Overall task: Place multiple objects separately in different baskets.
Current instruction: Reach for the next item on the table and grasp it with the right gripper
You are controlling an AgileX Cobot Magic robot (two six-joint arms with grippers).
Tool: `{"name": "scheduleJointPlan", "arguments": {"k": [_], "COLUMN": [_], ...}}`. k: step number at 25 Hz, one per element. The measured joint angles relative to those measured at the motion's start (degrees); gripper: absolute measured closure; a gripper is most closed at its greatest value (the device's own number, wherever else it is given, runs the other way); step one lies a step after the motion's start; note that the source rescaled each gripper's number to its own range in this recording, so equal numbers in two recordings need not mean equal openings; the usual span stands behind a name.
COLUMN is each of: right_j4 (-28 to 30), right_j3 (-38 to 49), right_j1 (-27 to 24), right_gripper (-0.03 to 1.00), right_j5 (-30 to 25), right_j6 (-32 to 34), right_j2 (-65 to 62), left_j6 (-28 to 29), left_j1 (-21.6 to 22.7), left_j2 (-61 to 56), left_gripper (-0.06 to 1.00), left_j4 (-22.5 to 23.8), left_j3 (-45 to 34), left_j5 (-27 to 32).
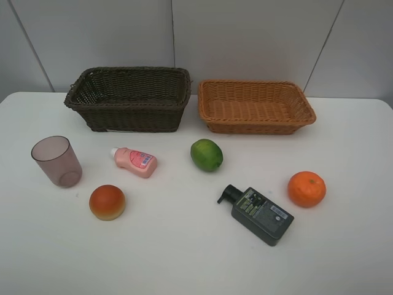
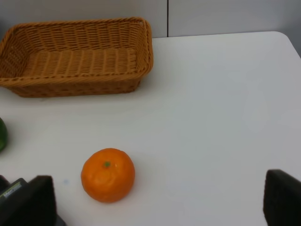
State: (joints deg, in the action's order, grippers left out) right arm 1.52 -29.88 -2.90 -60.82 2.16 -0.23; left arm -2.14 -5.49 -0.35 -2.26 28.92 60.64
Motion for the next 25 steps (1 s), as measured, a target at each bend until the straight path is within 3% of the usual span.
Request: {"name": "scheduleJointPlan", "arguments": {"k": [25], "right_j4": [0.05], "right_j3": [0.00], "right_j1": [0.00], "right_gripper": [0.10], "right_j5": [0.00], "right_j6": [0.00], "right_j2": [0.00], "left_j6": [0.00], "left_j1": [0.00], "left_j2": [0.00], "left_gripper": [-0.05], "left_j4": [0.00], "left_j3": [0.00], "left_j5": [0.00]}}
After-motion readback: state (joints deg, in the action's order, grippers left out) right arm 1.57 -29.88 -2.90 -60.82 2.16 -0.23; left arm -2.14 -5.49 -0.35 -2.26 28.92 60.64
